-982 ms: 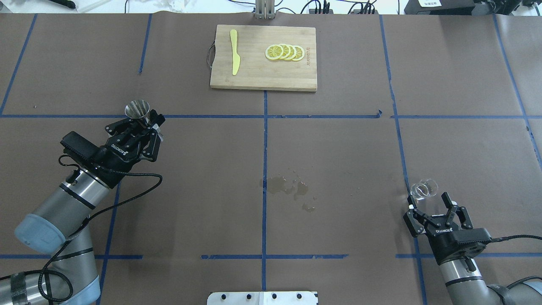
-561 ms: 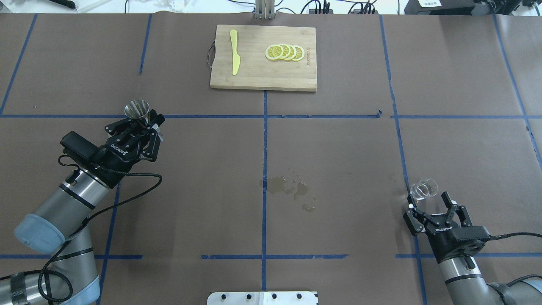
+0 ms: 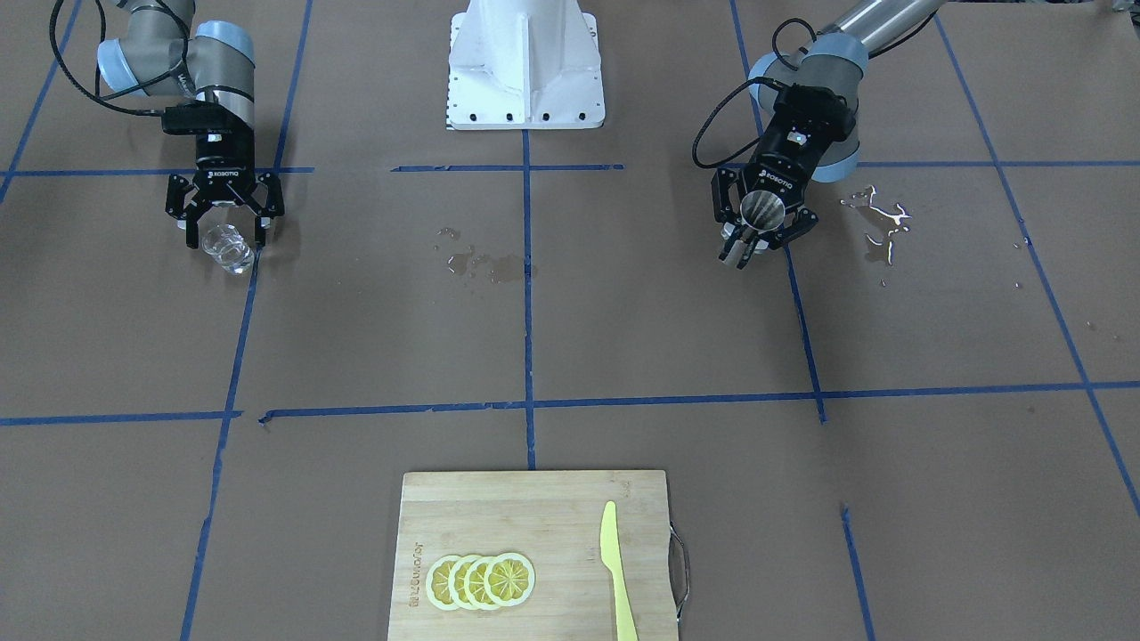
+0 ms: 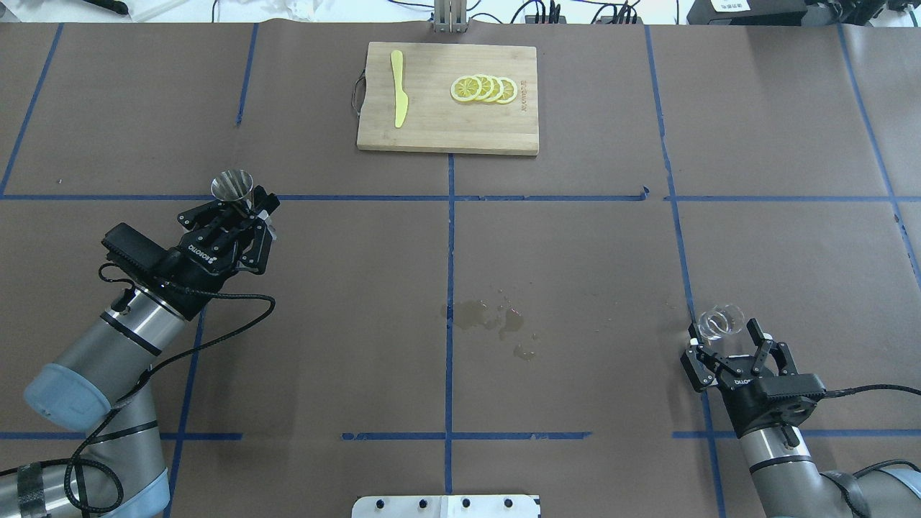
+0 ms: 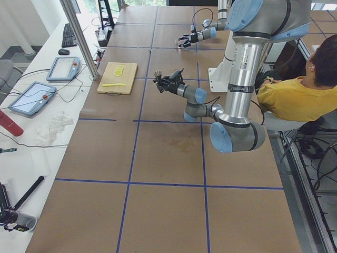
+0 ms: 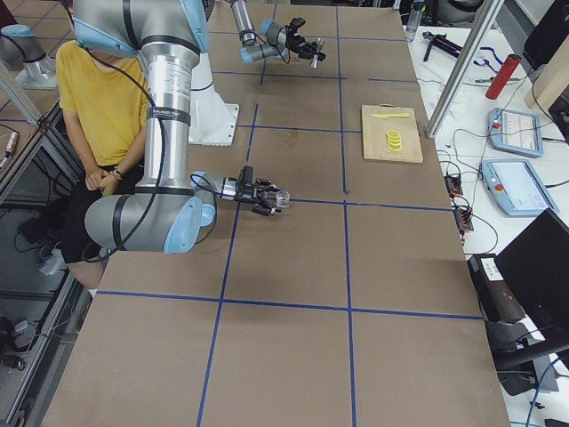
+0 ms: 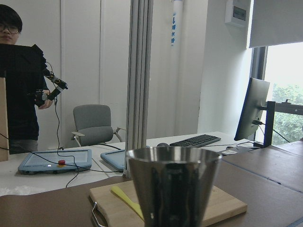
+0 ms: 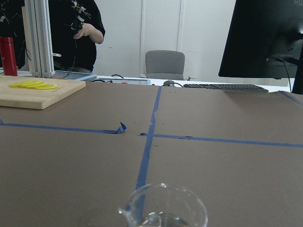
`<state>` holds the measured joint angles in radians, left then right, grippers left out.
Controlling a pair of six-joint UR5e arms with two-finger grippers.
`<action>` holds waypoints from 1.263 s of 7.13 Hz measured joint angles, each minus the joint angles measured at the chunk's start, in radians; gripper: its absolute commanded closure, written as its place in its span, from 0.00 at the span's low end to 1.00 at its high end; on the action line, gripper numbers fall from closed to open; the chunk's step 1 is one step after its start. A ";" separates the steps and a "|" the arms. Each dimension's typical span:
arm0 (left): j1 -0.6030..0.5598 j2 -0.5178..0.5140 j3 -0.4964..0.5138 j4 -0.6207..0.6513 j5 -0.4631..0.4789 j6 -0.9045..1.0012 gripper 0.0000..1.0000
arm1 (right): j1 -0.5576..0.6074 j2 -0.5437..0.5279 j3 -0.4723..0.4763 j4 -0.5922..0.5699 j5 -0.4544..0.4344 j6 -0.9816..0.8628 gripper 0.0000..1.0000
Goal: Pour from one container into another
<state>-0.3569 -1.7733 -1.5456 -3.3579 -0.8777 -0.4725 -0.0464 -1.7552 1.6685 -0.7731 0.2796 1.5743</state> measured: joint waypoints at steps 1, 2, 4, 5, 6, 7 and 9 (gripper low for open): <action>0.000 0.000 0.000 0.000 0.000 0.000 1.00 | 0.003 0.009 -0.002 0.000 0.004 -0.006 0.05; 0.001 0.000 0.001 0.000 -0.001 0.000 1.00 | 0.006 0.013 -0.003 0.000 0.009 -0.009 0.11; 0.001 0.000 0.001 0.000 -0.001 0.000 1.00 | 0.009 0.014 -0.004 0.000 0.018 -0.011 0.49; 0.001 0.000 0.001 0.000 -0.001 0.000 1.00 | 0.010 0.013 -0.004 0.000 0.019 -0.017 0.64; 0.001 -0.001 0.001 0.000 -0.001 0.000 1.00 | 0.010 0.012 -0.004 0.000 0.020 -0.028 0.67; 0.001 -0.001 0.000 0.000 -0.001 0.000 1.00 | 0.011 0.011 -0.005 0.000 0.020 -0.037 0.69; 0.001 -0.001 -0.002 0.000 -0.001 0.000 1.00 | 0.014 0.011 -0.010 0.000 0.022 -0.051 0.85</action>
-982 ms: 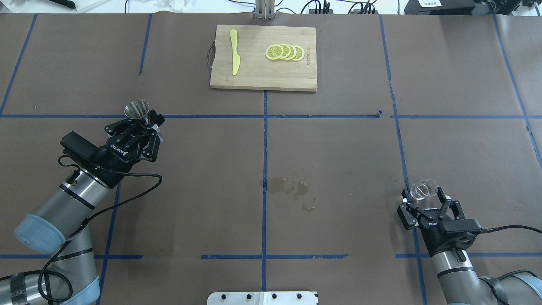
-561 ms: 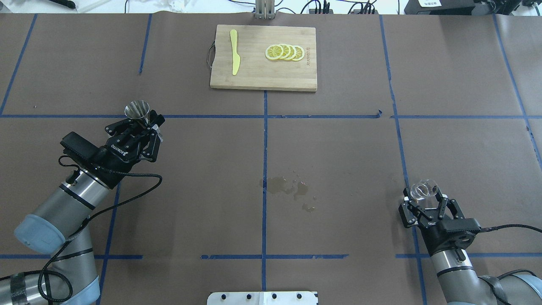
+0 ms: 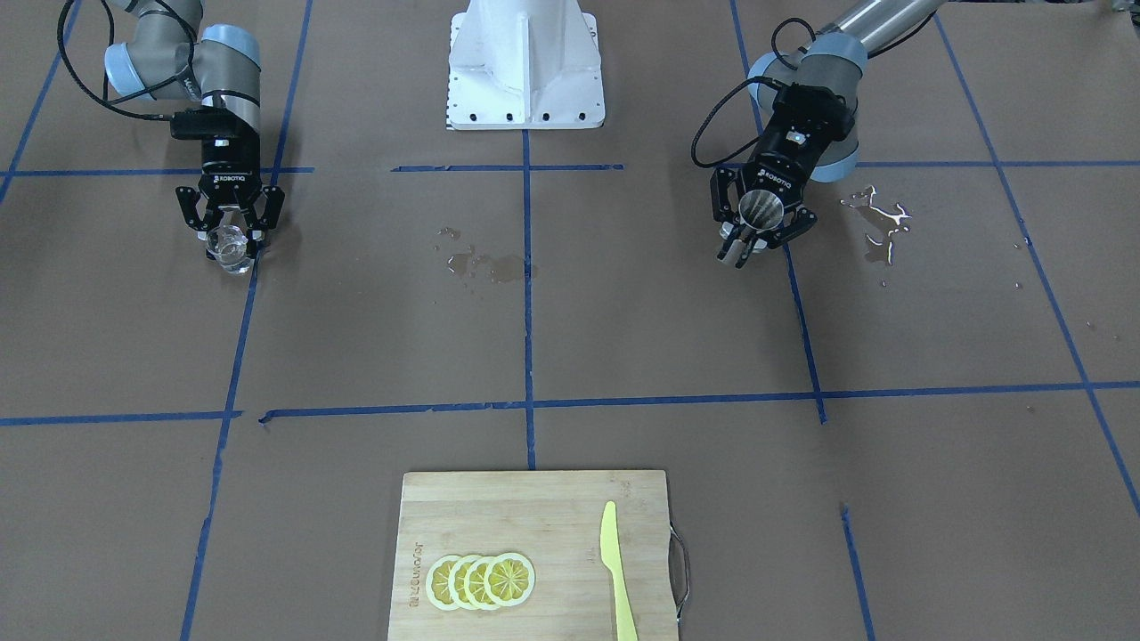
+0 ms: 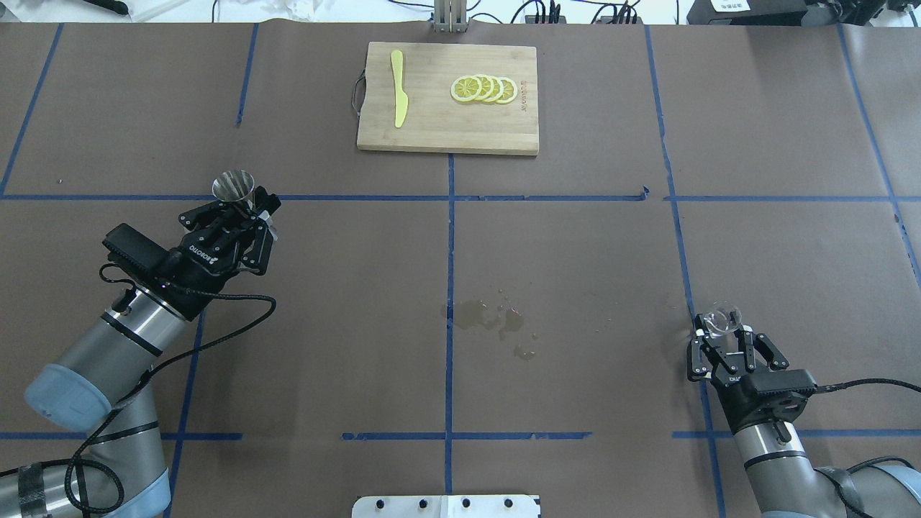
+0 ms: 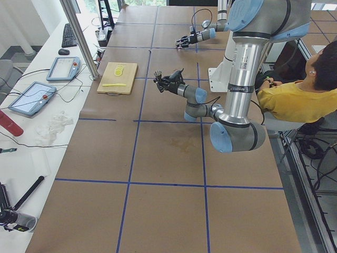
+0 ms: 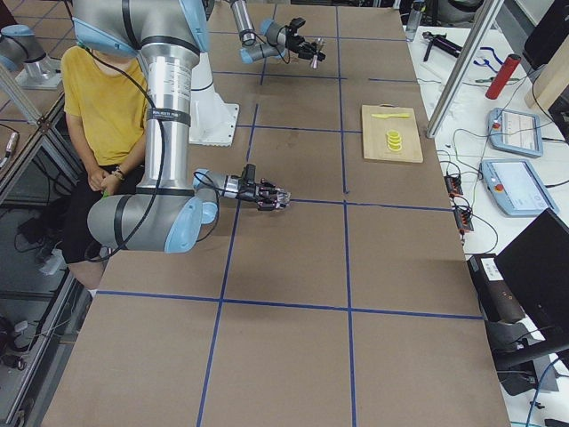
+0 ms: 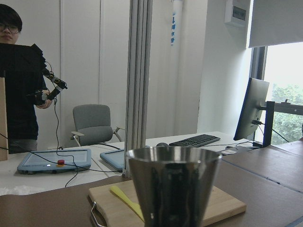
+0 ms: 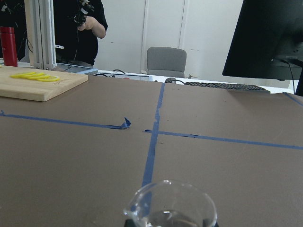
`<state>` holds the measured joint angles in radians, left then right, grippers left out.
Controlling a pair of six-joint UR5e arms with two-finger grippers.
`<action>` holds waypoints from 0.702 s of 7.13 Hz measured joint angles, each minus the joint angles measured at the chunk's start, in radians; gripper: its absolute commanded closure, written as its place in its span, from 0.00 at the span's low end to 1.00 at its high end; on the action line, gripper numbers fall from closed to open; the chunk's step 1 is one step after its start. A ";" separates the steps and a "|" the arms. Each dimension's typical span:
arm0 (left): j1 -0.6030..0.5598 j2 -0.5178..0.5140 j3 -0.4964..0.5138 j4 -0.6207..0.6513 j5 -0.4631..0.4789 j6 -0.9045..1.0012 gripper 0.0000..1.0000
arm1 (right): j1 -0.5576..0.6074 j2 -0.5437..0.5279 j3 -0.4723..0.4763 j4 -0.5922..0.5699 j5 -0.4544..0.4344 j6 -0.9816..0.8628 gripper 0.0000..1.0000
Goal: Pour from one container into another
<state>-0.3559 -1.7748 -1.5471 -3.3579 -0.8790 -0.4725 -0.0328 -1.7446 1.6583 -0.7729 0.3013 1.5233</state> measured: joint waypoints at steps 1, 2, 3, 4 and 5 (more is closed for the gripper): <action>0.000 0.000 -0.001 0.000 0.000 0.000 1.00 | 0.006 0.001 0.000 0.000 0.006 -0.017 0.91; 0.000 0.000 -0.002 0.000 0.001 0.000 1.00 | 0.020 0.003 0.010 0.005 0.015 -0.056 0.97; 0.000 0.000 -0.003 0.000 0.000 0.000 1.00 | 0.036 0.006 0.039 0.020 0.021 -0.097 0.98; 0.001 -0.001 -0.004 0.000 0.000 0.000 1.00 | 0.053 0.007 0.086 0.035 0.030 -0.147 1.00; 0.002 -0.001 -0.005 0.000 0.000 0.001 1.00 | 0.064 0.008 0.144 0.041 0.038 -0.204 1.00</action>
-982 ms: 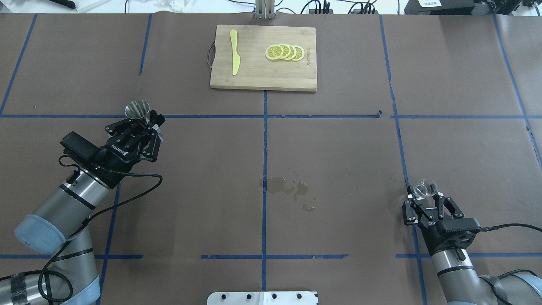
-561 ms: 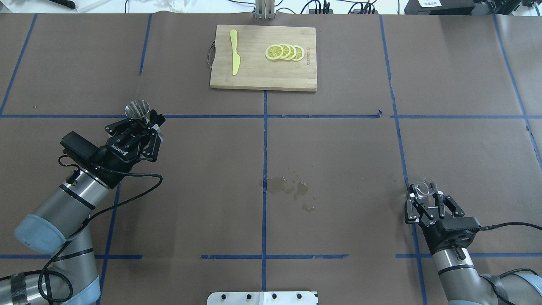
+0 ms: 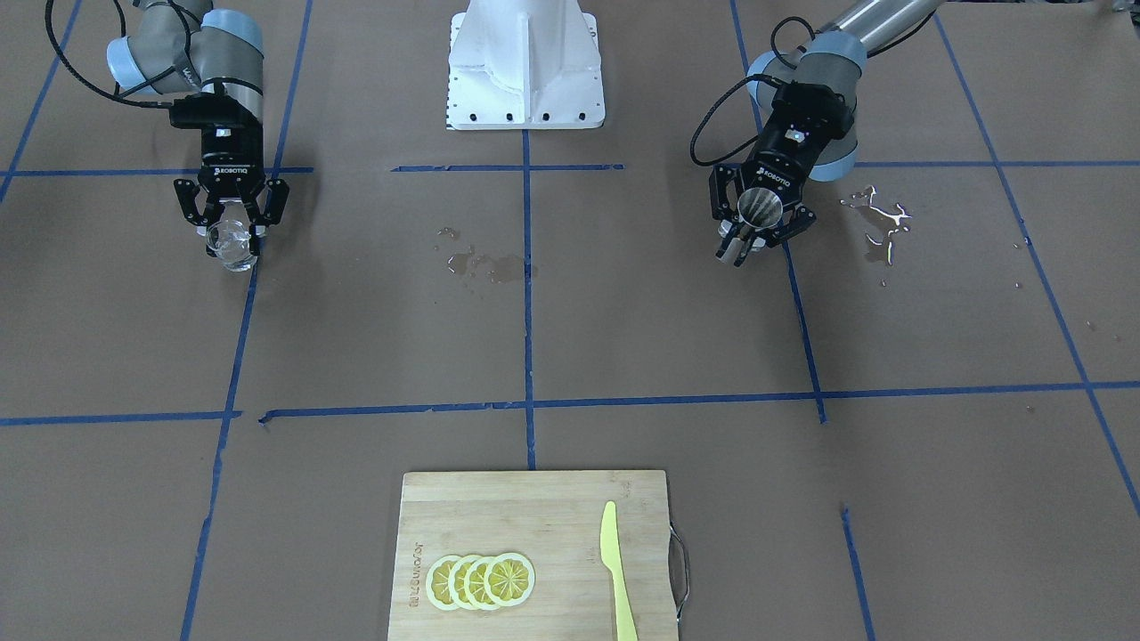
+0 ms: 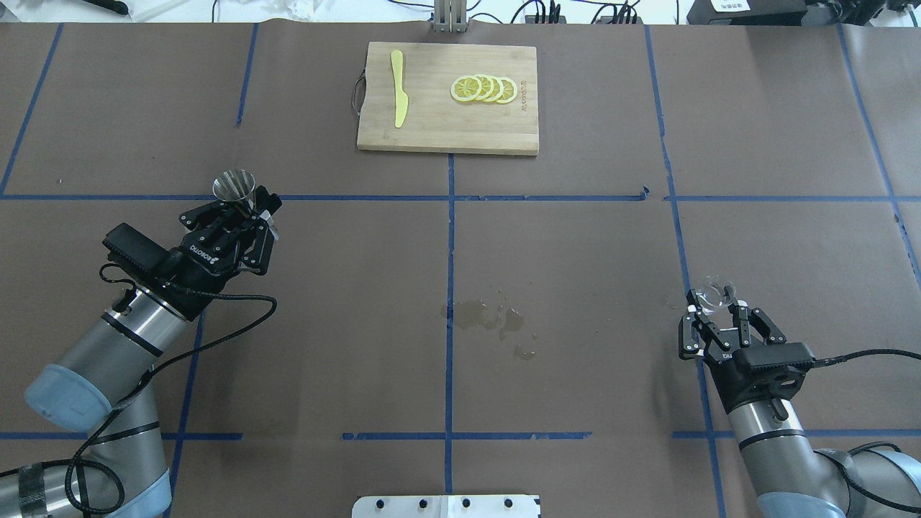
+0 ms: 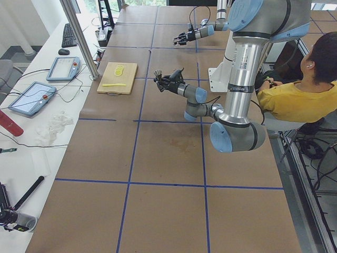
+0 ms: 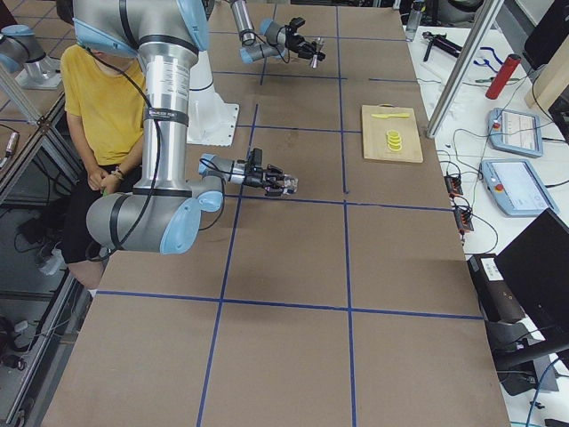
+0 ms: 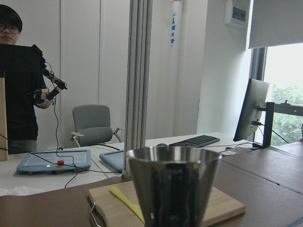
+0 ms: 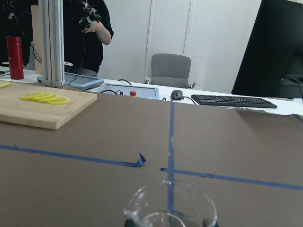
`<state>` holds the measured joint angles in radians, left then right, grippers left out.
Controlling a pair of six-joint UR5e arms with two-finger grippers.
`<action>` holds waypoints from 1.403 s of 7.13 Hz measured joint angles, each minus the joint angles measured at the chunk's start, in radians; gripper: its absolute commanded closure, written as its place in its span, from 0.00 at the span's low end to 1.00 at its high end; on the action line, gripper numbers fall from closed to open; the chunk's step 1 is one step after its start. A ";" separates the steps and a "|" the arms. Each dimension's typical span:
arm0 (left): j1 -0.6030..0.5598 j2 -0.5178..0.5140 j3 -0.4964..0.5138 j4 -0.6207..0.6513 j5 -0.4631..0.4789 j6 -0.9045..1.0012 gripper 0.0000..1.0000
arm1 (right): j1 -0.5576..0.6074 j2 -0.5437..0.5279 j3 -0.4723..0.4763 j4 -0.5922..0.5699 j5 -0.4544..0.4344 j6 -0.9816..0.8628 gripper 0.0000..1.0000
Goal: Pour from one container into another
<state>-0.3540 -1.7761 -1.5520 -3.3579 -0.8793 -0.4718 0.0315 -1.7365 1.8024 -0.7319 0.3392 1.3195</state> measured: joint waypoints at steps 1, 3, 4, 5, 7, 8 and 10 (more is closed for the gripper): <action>0.001 -0.003 0.001 0.000 -0.001 0.000 1.00 | 0.006 0.018 0.056 0.002 0.004 -0.039 1.00; 0.004 -0.021 0.007 0.000 -0.006 0.003 1.00 | 0.016 0.123 0.118 0.003 0.008 -0.143 1.00; 0.009 -0.036 0.014 0.002 -0.014 0.029 1.00 | 0.016 0.162 0.153 0.003 0.017 -0.214 1.00; 0.012 -0.070 0.036 0.005 -0.026 0.078 1.00 | 0.015 0.194 0.180 0.003 0.027 -0.269 1.00; 0.018 -0.156 0.101 0.010 -0.056 0.129 1.00 | 0.014 0.268 0.195 0.000 0.032 -0.360 1.00; 0.014 -0.182 0.118 0.020 -0.104 0.136 1.00 | 0.014 0.299 0.197 -0.001 0.032 -0.405 1.00; 0.002 -0.256 0.160 0.043 -0.180 0.167 1.00 | 0.011 0.349 0.199 -0.007 0.029 -0.479 1.00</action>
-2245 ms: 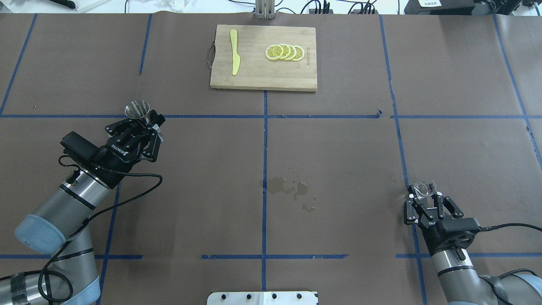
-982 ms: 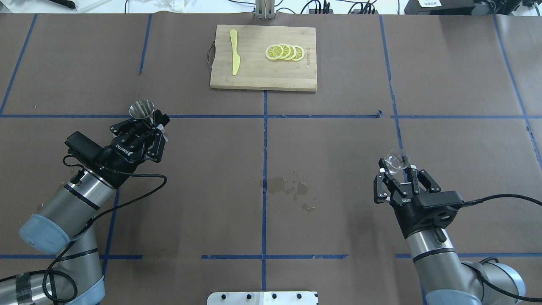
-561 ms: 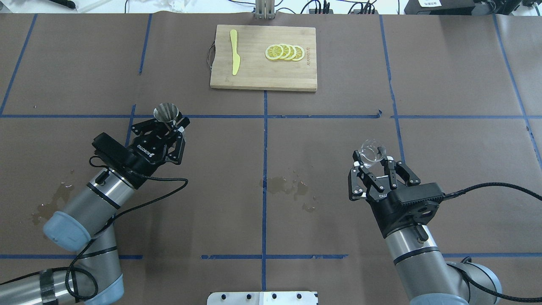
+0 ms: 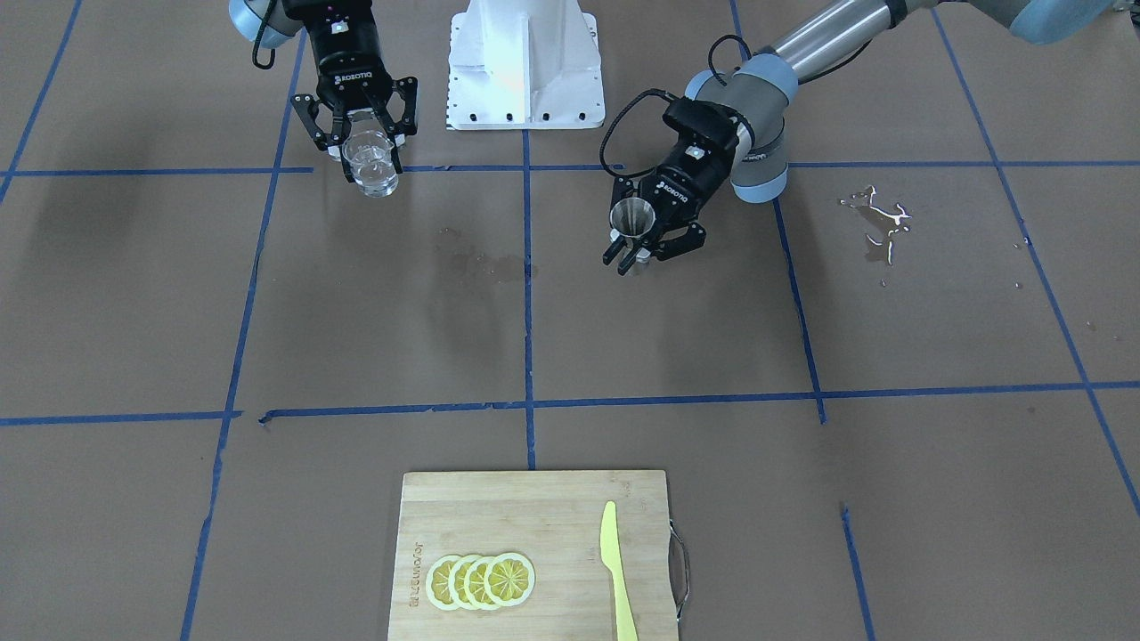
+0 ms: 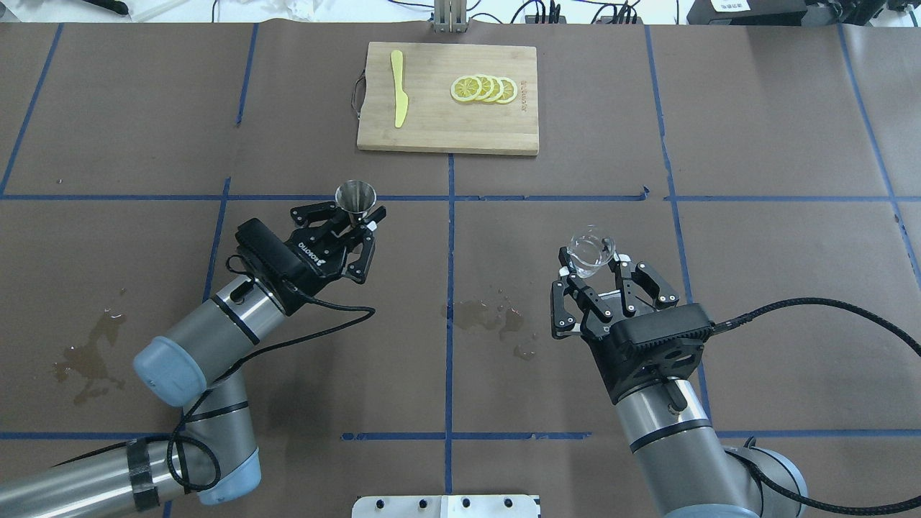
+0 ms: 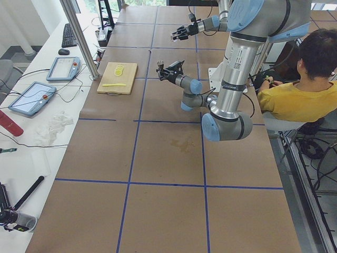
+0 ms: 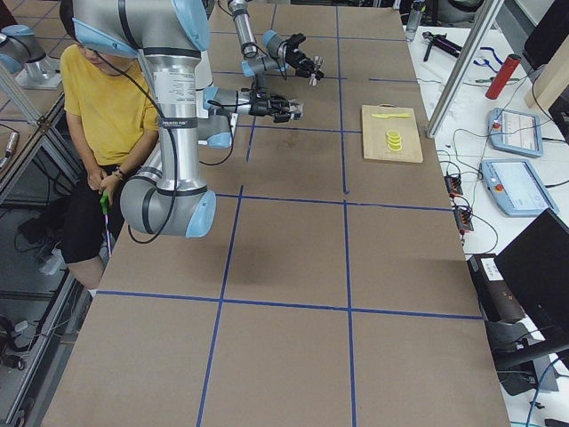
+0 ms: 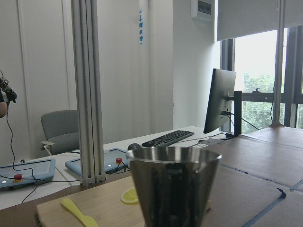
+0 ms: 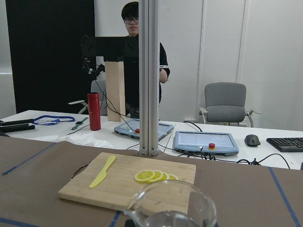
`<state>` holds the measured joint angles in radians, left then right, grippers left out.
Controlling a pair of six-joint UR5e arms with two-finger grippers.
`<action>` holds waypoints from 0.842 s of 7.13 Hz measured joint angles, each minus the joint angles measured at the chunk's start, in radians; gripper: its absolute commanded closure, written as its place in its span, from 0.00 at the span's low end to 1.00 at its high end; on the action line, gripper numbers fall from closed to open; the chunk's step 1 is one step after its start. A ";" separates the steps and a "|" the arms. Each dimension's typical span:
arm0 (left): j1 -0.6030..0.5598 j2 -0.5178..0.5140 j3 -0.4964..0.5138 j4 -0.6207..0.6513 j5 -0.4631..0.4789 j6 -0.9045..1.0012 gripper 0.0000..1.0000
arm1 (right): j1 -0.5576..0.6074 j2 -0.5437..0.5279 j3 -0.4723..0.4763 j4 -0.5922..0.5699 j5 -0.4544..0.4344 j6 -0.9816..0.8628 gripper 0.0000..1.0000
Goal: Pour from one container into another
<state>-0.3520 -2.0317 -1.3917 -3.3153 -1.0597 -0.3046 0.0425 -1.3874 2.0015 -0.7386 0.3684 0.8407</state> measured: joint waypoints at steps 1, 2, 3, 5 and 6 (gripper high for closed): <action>-0.002 -0.032 0.020 0.003 -0.023 0.009 1.00 | 0.000 0.029 0.000 -0.009 -0.001 -0.039 1.00; -0.003 -0.062 0.031 0.004 -0.048 0.013 1.00 | 0.000 0.070 0.000 -0.036 -0.001 -0.065 1.00; -0.003 -0.087 0.035 0.004 -0.075 0.013 1.00 | 0.001 0.106 0.000 -0.072 -0.002 -0.078 1.00; -0.004 -0.104 0.038 0.000 -0.147 0.013 1.00 | 0.015 0.155 0.002 -0.132 0.003 -0.124 1.00; -0.004 -0.108 0.040 -0.001 -0.179 0.013 1.00 | 0.024 0.166 0.003 -0.143 0.005 -0.160 1.00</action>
<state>-0.3557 -2.1395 -1.3514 -3.3159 -1.2392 -0.2918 0.0663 -1.2212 2.0044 -0.8812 0.3732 0.6807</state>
